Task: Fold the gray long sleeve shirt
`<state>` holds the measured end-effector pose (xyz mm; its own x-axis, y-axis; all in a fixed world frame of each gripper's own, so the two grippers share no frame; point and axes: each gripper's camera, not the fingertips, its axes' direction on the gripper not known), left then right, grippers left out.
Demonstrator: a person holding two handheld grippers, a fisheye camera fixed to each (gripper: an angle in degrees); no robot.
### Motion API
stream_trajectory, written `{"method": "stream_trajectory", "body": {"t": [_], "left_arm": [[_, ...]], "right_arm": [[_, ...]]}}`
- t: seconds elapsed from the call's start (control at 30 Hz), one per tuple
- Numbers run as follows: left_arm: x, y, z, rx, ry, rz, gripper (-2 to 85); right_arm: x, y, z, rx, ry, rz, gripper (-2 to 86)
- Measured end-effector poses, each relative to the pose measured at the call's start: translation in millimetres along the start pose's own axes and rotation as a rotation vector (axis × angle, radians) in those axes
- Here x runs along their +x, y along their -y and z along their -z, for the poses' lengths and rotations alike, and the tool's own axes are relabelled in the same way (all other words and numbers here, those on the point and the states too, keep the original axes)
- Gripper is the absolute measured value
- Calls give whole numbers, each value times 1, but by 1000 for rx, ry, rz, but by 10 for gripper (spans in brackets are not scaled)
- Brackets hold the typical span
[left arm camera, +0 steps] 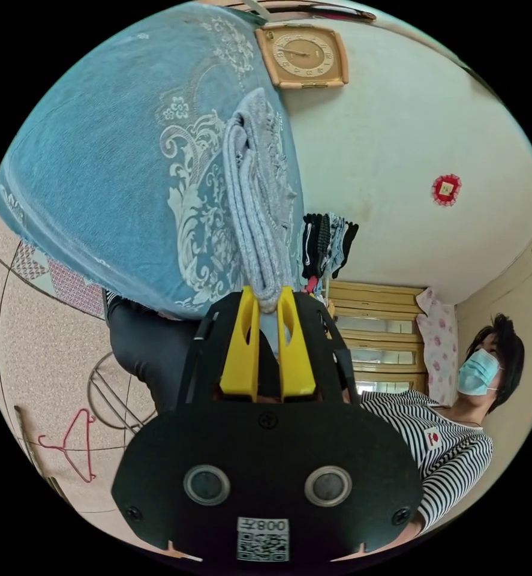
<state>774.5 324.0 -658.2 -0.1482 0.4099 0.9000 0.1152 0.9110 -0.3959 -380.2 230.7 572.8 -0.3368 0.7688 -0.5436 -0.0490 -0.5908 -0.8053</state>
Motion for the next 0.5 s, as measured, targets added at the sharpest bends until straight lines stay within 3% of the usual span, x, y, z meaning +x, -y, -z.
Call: {"method": "stream_trajectory", "body": {"t": [0.5], "left_arm": [[29,-90,57,38,-96,-77,55]], "right_arm": [[-38,-97,35,-5,39,129,22]]}}
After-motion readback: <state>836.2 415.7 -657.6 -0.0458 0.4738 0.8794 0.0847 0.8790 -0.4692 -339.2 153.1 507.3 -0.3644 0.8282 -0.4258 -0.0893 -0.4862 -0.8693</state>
